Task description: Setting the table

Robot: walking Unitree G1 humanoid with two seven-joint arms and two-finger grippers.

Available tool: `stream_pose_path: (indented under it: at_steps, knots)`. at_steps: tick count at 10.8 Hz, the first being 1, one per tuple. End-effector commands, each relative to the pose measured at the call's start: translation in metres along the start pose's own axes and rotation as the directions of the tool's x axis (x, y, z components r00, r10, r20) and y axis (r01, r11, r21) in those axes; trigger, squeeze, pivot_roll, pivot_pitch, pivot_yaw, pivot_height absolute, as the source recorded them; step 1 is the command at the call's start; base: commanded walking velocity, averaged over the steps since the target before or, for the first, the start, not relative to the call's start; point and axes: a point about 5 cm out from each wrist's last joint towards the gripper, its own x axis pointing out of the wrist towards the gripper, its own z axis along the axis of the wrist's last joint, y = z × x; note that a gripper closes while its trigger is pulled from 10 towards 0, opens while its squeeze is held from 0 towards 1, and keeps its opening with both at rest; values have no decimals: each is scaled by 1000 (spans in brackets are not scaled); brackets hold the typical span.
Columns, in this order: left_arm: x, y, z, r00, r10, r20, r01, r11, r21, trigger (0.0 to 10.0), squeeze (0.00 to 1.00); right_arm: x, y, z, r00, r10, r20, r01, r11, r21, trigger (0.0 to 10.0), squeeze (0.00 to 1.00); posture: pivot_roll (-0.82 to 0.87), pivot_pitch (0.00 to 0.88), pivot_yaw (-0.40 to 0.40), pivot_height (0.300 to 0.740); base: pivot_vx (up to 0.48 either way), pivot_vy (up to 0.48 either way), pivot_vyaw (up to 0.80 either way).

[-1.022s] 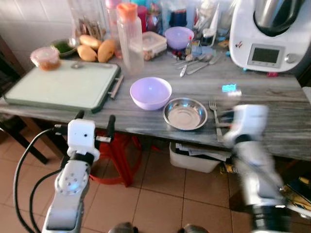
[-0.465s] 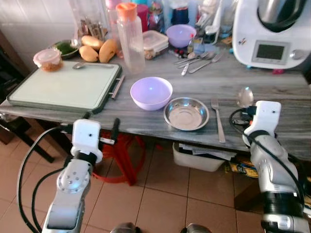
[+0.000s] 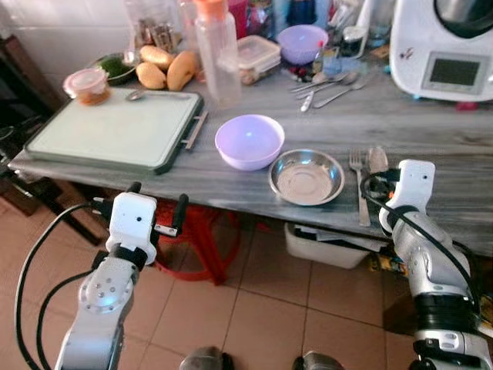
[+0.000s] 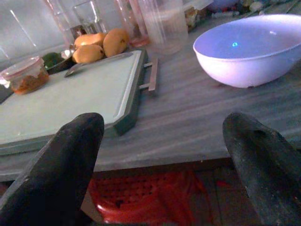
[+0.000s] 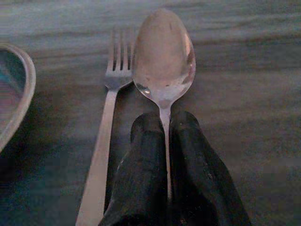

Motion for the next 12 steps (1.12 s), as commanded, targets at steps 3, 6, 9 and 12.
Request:
stream_pose_path:
  at_steps: [3,6,9,12]
  knots:
    - [-3,4,2,1000,-6,-15,6,1000,8,10000,0,4,-3,5,1000,6,-2,-6,1000,1,10000,0,99,88,129,740,0,0,0]
    - [-3,4,2,1000,-5,-18,5,1000,7,10000,0,7,-5,6,1000,20,-11,-20,1000,-4,10000,0,98,91,121,740,0,0,0]
    - [-2,2,2,1000,-7,-22,7,1000,0,10000,0,8,-2,2,999,32,-24,-32,999,-4,10000,0,96,87,119,740,0,0,0]
    - [0,0,2,1000,-8,-20,8,1000,-4,10000,0,9,-5,2,999,28,-24,-28,1000,-4,10000,910,92,83,115,740,0,0,0]
